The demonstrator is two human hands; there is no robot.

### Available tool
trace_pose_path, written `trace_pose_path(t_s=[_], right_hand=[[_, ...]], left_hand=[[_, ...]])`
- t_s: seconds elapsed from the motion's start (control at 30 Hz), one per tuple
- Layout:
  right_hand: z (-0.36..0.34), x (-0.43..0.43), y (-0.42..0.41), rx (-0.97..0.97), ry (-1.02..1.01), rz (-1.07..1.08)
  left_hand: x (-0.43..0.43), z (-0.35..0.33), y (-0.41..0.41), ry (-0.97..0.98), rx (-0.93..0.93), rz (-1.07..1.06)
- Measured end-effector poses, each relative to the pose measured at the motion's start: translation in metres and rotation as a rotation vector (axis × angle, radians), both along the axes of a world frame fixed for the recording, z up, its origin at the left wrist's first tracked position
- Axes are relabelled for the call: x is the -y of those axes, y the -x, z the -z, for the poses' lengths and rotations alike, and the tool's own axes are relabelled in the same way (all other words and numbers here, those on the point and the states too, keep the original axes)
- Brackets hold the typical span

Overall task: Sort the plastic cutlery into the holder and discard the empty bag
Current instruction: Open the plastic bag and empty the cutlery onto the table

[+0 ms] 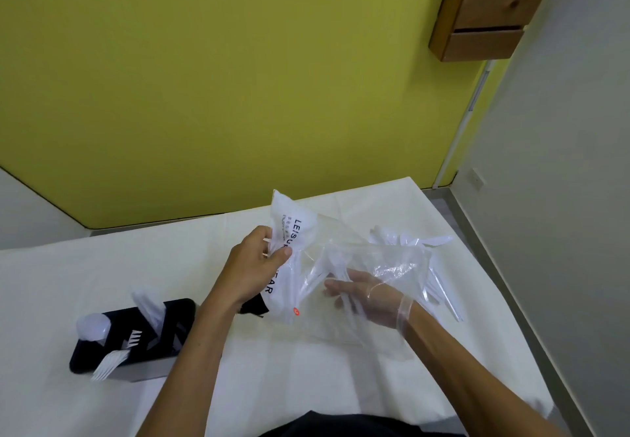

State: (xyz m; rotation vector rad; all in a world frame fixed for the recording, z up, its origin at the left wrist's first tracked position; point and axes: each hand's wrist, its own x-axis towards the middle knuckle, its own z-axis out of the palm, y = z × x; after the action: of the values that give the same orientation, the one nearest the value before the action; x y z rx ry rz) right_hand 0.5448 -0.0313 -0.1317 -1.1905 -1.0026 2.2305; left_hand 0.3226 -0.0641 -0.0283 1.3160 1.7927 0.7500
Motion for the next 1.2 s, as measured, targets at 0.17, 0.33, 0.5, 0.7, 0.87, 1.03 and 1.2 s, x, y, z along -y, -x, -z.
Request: trace_pose_path(t_s=[0.17,0.33,0.5,0.7,0.87,1.03,1.2], right_hand=[[-0.009,0.006,0.016,-0.322,-0.010,-0.067],[-0.016,0.012,0.023,-0.468,0.069,-0.066],[-0.013,0.012,0.027,-0.431,0.159,-0.069],[-0.012,0.010,0.028,-0.383,0.118,0.007],[-0.016,0.008,0.029,-0.328,0.154,0.074],[-0.014,0.014,0.032,-0.105,0.136,-0.024],[-0.023,0.022,0.036,-0.199,0.109,-0.055]], left_hand=[[-0.005,0.012,0.002,0.020,0.110,-0.064],[-0.005,0.024,0.005,-0.068,0.079,-0.147],[-0.003,0.032,0.009,0.015,0.010,-0.062],[-0.006,0.032,0.019,0.041,0.086,-0.074],[-0.006,0.036,0.019,-0.052,-0.013,-0.112],[-0.001,0.043,0.003,-0.051,-0.165,-0.140],[0.001,0.051,-0.001,-0.025,-0.195,-0.171]])
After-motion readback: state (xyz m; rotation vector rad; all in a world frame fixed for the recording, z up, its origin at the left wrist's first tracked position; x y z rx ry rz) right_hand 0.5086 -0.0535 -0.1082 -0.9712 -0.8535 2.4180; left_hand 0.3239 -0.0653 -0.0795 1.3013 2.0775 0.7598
